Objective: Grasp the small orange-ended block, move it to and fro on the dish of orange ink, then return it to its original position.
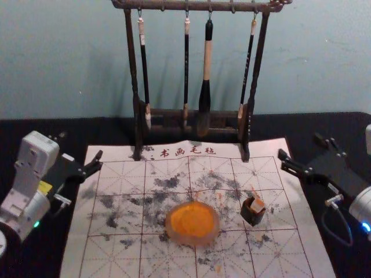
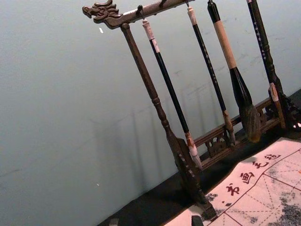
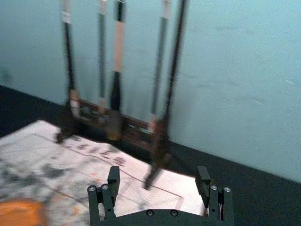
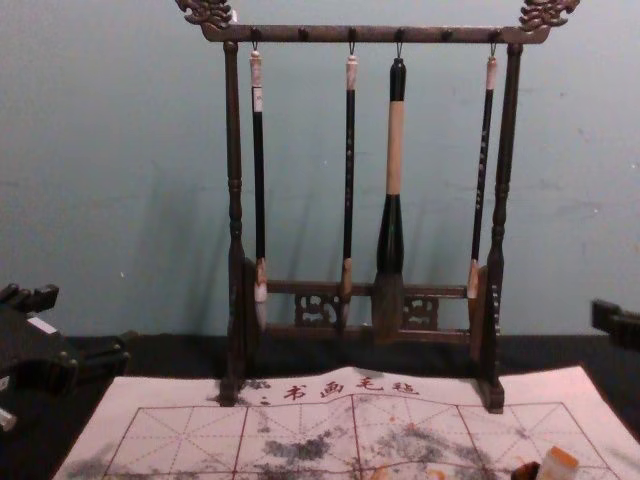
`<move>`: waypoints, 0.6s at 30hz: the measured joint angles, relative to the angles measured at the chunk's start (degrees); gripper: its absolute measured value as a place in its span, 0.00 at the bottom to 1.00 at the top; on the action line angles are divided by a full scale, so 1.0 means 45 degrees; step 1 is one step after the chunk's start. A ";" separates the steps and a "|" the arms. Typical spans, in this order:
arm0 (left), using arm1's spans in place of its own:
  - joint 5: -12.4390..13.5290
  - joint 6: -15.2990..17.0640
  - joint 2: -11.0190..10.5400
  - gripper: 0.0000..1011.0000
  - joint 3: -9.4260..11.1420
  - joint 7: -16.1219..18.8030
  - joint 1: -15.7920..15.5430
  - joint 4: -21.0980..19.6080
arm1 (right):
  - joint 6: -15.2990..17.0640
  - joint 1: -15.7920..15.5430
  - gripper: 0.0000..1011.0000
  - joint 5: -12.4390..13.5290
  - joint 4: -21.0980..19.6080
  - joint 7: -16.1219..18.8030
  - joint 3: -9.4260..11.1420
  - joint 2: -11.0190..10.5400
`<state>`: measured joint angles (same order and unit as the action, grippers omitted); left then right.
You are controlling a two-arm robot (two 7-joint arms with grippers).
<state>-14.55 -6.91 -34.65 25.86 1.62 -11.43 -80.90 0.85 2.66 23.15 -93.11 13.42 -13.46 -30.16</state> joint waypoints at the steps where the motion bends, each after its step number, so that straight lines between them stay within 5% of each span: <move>1: 0.0000 0.0000 0.0001 0.99 0.0000 0.0000 -0.0001 0.0000 | -0.0088 -0.0095 0.99 -0.0225 0.0139 -0.0385 0.0100 0.0181; 9: 0.0000 -0.0001 0.0000 0.99 0.0000 0.0000 -0.0001 0.0000 | -0.0138 -0.0200 0.99 -0.1704 0.1328 -0.1713 -0.0006 0.0803; 18: 0.0000 -0.0001 0.0000 0.99 0.0000 0.0000 0.0000 0.0000 | 0.0012 -0.0150 0.99 -0.2254 0.2056 -0.2053 -0.0133 0.1141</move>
<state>-14.55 -6.91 -34.64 25.86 1.62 -11.43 -80.90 0.90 1.99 13.01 -83.86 4.18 -14.06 -25.02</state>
